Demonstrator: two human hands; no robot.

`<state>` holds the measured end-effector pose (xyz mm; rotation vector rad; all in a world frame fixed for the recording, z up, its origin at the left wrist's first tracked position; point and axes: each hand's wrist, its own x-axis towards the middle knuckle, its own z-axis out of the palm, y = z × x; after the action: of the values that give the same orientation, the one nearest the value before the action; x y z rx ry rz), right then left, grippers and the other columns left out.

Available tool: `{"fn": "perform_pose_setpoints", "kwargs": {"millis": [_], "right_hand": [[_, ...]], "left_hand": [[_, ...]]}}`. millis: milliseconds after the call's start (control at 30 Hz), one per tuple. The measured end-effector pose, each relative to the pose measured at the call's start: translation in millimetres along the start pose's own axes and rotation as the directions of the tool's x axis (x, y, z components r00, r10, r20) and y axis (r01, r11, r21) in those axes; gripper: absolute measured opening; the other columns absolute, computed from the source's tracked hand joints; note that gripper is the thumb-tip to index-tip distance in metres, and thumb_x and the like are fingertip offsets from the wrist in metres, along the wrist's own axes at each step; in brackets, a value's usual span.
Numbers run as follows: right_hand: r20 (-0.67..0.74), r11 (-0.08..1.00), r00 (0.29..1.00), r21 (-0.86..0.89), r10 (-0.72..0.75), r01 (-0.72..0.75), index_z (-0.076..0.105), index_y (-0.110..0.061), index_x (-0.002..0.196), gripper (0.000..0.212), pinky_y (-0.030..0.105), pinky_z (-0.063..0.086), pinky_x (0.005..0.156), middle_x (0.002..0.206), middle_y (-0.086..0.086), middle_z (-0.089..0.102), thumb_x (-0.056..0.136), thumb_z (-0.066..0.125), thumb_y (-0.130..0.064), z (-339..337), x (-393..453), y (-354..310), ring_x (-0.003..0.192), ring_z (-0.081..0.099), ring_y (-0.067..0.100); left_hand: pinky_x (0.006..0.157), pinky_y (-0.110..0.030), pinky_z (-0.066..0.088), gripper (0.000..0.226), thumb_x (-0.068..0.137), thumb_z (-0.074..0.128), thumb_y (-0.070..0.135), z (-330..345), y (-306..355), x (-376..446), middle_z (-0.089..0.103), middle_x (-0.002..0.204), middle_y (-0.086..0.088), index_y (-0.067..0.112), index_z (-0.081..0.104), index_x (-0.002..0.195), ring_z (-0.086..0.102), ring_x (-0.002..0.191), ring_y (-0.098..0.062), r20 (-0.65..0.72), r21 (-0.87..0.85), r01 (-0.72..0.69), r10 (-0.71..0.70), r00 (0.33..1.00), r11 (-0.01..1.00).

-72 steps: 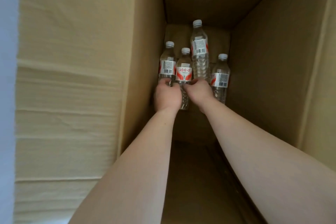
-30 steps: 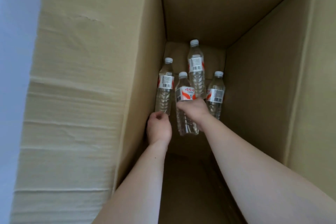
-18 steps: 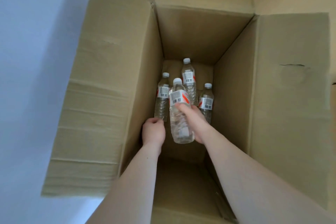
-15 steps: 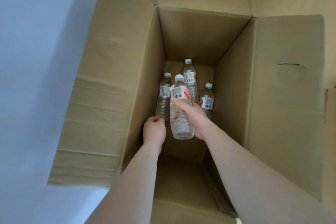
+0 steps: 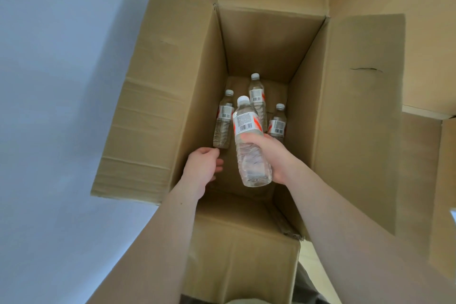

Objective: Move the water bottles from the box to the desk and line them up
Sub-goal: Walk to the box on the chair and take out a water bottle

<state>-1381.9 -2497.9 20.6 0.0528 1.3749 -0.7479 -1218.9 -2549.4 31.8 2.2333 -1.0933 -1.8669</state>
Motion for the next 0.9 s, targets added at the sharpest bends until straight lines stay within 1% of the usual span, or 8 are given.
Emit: {"fn": "perform_pose_setpoints", "kwargs": {"millis": [100,200,333,400,500,600,733,900], "right_hand": [[-0.012,1.0,1.0,0.015,-0.005,0.005,0.05,-0.024,0.131,0.058,0.045,0.057,0.094,0.12,0.007,0.067,0.083,0.079,-0.038,3.7,-13.3,4.3,0.106,0.07,0.025],[-0.025,0.999,0.999,0.035,-0.031,0.032,0.052,-0.023,0.13,0.061,0.043,0.058,0.091,0.119,0.007,0.068,0.081,0.08,-0.045,11.4,-27.3,8.6,0.105,0.07,0.025],[-0.073,0.995,0.993,0.043,-0.091,0.094,0.057,-0.016,0.13,0.068,0.046,0.058,0.092,0.114,0.009,0.073,0.076,0.082,-0.047,19.8,-41.8,17.2,0.099,0.074,0.027],[-0.087,0.993,0.99,0.032,-0.11,0.113,0.056,-0.017,0.13,0.067,0.048,0.057,0.094,0.114,0.009,0.073,0.076,0.082,-0.047,22.0,-50.8,20.4,0.101,0.073,0.027],[-0.122,0.991,0.984,0.02,-0.128,0.132,0.053,-0.02,0.13,0.065,0.048,0.056,0.096,0.116,0.008,0.071,0.077,0.08,-0.045,26.6,-69.3,30.1,0.103,0.072,0.027],[-0.156,0.986,0.976,0.049,-0.149,0.158,0.051,-0.017,0.132,0.065,0.047,0.058,0.093,0.115,0.01,0.072,0.079,0.08,-0.041,32.8,-87.3,43.0,0.1,0.072,0.028],[-0.16,0.978,0.971,0.078,-0.18,0.194,0.052,-0.017,0.128,0.055,0.043,0.06,0.085,0.111,0.009,0.073,0.084,0.078,-0.037,38.4,-112.4,60.5,0.096,0.074,0.027],[-0.186,0.968,0.958,0.077,-0.22,0.238,0.051,-0.022,0.128,0.056,0.051,0.054,0.098,0.117,0.007,0.07,0.082,0.078,-0.041,35.8,-135.8,81.2,0.105,0.071,0.028]], "left_hand": [[0.096,-0.041,0.056,0.033,0.103,0.052,0.03,-3.8,3.1,-6.0,0.072,0.107,-0.002,0.019,0.057,0.134,0.07,0.096,-0.016,0.036,0.023,-0.025,0.024,0.999,0.999],[0.097,-0.042,0.055,0.037,0.103,0.053,0.03,-8.9,6.8,-10.9,0.071,0.109,-0.003,0.017,0.054,0.138,0.07,0.098,-0.017,0.078,0.035,-0.04,0.037,0.996,0.999],[0.096,-0.043,0.055,0.043,0.103,0.053,0.033,-18.3,12.3,-21.6,0.07,0.112,-0.005,0.016,0.05,0.143,0.069,0.1,-0.019,0.152,0.06,-0.077,0.067,0.986,0.995],[0.094,-0.041,0.055,0.045,0.103,0.052,0.033,-23.3,15.9,-27.4,0.07,0.115,-0.006,0.016,0.048,0.144,0.068,0.102,-0.019,0.189,0.068,-0.093,0.078,0.979,0.993],[0.096,-0.043,0.055,0.044,0.104,0.052,0.031,-31.9,20.0,-36.3,0.069,0.12,-0.008,0.016,0.046,0.145,0.067,0.104,-0.021,0.226,0.085,-0.115,0.094,0.97,0.99],[0.098,-0.045,0.055,0.044,0.103,0.053,0.03,-38.7,20.6,-42.6,0.069,0.118,-0.008,0.016,0.047,0.145,0.068,0.104,-0.02,0.251,0.112,-0.151,0.119,0.961,0.982],[0.095,-0.044,0.057,0.045,0.102,0.054,0.032,-43.3,13.2,-52.8,0.071,0.113,-0.004,0.019,0.048,0.144,0.069,0.102,-0.019,0.287,0.17,-0.209,0.155,0.945,0.963],[0.09,-0.043,0.06,0.04,0.101,0.057,0.033,-38.1,1.0,-65.4,0.074,0.107,-0.003,0.021,0.053,0.139,0.072,0.098,-0.018,0.313,0.227,-0.234,0.156,0.937,0.945]]}}
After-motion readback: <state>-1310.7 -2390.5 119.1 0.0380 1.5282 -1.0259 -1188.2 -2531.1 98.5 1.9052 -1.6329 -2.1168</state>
